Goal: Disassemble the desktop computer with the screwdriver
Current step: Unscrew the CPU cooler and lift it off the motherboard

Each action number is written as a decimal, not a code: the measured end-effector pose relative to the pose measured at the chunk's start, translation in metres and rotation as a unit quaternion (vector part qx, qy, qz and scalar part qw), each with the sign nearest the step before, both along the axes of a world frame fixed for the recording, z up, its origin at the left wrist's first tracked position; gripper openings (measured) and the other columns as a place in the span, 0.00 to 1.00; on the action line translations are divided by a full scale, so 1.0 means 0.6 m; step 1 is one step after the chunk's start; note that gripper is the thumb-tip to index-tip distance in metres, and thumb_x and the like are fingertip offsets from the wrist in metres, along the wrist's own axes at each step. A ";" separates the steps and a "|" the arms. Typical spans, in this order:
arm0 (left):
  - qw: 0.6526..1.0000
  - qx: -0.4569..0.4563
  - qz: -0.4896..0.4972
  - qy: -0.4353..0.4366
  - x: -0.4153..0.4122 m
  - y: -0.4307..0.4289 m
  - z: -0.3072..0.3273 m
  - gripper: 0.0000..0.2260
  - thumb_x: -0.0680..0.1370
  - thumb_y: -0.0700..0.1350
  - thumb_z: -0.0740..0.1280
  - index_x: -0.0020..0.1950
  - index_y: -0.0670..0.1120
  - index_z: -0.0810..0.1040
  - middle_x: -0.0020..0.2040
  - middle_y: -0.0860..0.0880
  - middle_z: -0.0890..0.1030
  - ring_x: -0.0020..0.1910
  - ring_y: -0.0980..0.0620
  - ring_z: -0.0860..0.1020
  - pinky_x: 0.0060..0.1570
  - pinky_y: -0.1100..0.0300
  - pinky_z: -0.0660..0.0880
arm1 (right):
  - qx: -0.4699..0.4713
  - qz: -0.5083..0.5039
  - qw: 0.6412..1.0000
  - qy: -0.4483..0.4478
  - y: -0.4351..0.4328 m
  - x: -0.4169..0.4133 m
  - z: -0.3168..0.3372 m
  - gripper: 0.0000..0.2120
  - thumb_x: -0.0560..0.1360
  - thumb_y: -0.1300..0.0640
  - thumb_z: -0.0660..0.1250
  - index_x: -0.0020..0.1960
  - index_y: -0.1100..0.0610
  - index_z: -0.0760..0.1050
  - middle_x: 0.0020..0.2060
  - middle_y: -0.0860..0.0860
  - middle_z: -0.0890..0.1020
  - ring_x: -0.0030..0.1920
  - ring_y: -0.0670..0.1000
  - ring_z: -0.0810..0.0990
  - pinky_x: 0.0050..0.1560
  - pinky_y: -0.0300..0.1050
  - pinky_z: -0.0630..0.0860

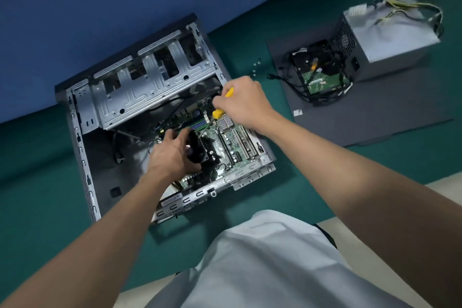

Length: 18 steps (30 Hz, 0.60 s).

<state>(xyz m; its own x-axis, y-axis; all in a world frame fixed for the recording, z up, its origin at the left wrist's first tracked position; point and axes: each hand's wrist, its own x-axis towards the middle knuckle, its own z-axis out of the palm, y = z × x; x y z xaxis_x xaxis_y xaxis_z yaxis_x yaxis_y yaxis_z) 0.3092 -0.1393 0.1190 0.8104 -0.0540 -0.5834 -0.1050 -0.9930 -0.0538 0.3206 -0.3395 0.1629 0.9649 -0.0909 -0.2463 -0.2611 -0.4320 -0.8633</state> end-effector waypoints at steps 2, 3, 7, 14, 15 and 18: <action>1.000 0.007 0.001 0.000 0.002 -0.001 0.002 0.48 0.65 0.58 0.78 0.77 0.57 0.53 0.73 0.43 0.61 0.62 0.37 0.73 0.55 0.48 0.75 | -0.016 0.027 0.999 -0.007 0.002 -0.002 -0.005 0.10 0.68 0.56 0.68 0.33 0.62 0.76 0.25 0.50 0.74 0.31 0.48 0.71 0.34 0.43 0.74; 1.000 0.010 0.002 0.002 0.002 -0.001 0.003 0.48 0.65 0.58 0.78 0.77 0.57 0.54 0.73 0.43 0.62 0.61 0.37 0.74 0.56 0.48 0.75 | -0.023 0.039 0.999 -0.008 0.004 -0.004 -0.007 0.10 0.68 0.55 0.68 0.32 0.59 0.75 0.27 0.50 0.74 0.38 0.51 0.71 0.36 0.43 0.72; 1.000 0.018 -0.001 0.006 0.001 -0.005 0.009 0.48 0.65 0.60 0.78 0.77 0.57 0.53 0.72 0.43 0.63 0.59 0.37 0.75 0.52 0.49 0.76 | -0.036 0.058 0.998 -0.017 0.007 -0.008 -0.014 0.11 0.70 0.52 0.67 0.31 0.53 0.71 0.29 0.48 0.74 0.45 0.52 0.67 0.32 0.37 0.61; 1.000 -0.002 -0.006 0.000 -0.001 0.000 0.009 0.49 0.63 0.62 0.77 0.77 0.56 0.54 0.70 0.44 0.64 0.58 0.38 0.75 0.52 0.50 0.75 | -0.104 0.115 0.987 -0.045 0.012 -0.014 -0.012 0.09 0.70 0.54 0.65 0.37 0.61 0.75 0.31 0.54 0.77 0.41 0.52 0.70 0.28 0.40 0.63; 1.000 -0.007 -0.004 0.005 0.002 0.002 0.010 0.50 0.62 0.62 0.77 0.77 0.57 0.54 0.71 0.44 0.64 0.60 0.38 0.75 0.53 0.50 0.74 | -0.123 0.132 0.983 -0.046 0.014 -0.015 -0.010 0.09 0.70 0.54 0.65 0.37 0.60 0.75 0.31 0.54 0.76 0.38 0.52 0.71 0.27 0.40 0.62; 1.000 -0.019 0.001 0.013 0.006 0.004 0.011 0.52 0.60 0.64 0.77 0.77 0.57 0.54 0.73 0.44 0.63 0.63 0.39 0.73 0.57 0.50 0.73 | -0.191 0.178 0.964 -0.052 0.022 -0.016 -0.004 0.09 0.72 0.55 0.64 0.39 0.61 0.76 0.28 0.51 0.74 0.28 0.51 0.71 0.24 0.39 0.64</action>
